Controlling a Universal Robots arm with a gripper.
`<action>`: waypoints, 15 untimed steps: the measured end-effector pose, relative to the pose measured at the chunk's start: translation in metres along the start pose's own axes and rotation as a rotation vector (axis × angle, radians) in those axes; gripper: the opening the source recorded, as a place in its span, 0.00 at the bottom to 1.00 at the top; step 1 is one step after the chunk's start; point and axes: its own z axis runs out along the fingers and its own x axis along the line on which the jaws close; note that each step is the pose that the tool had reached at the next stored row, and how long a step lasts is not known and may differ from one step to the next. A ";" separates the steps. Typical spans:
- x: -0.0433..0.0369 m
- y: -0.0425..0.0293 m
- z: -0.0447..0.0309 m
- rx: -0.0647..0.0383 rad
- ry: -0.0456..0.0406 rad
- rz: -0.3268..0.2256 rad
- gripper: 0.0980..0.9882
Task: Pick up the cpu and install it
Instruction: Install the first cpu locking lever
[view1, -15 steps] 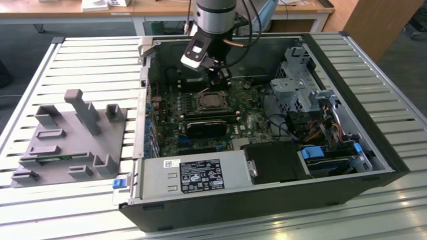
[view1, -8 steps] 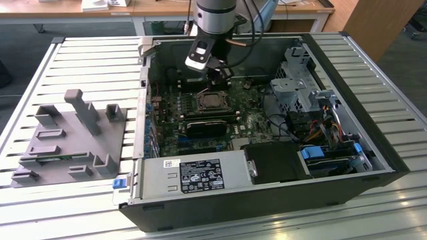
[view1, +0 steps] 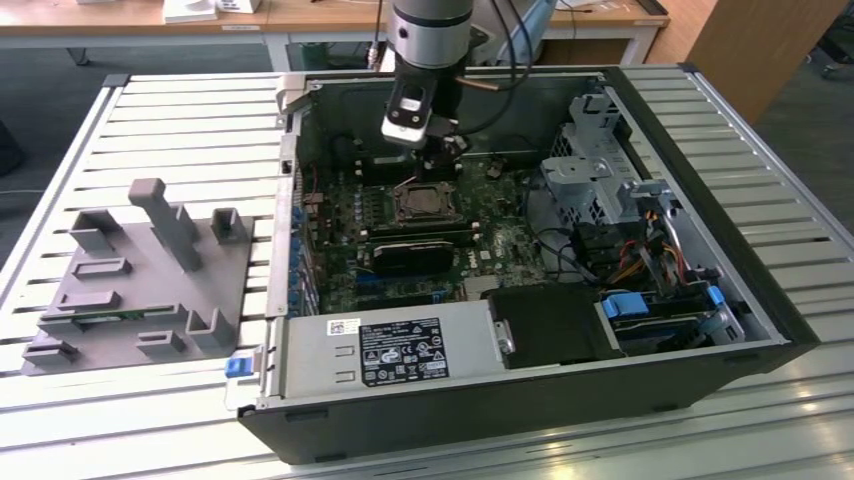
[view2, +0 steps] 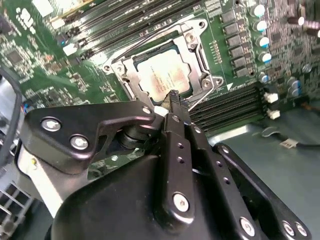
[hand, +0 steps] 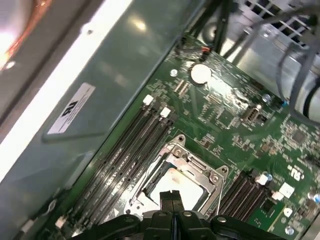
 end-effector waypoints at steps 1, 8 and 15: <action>0.0000 0.0000 0.0001 0.000 0.0005 -0.018 0.01; 0.0000 0.0000 0.0007 0.002 0.0038 -0.142 0.01; 0.0000 0.0000 0.0014 0.002 0.0062 -0.235 0.01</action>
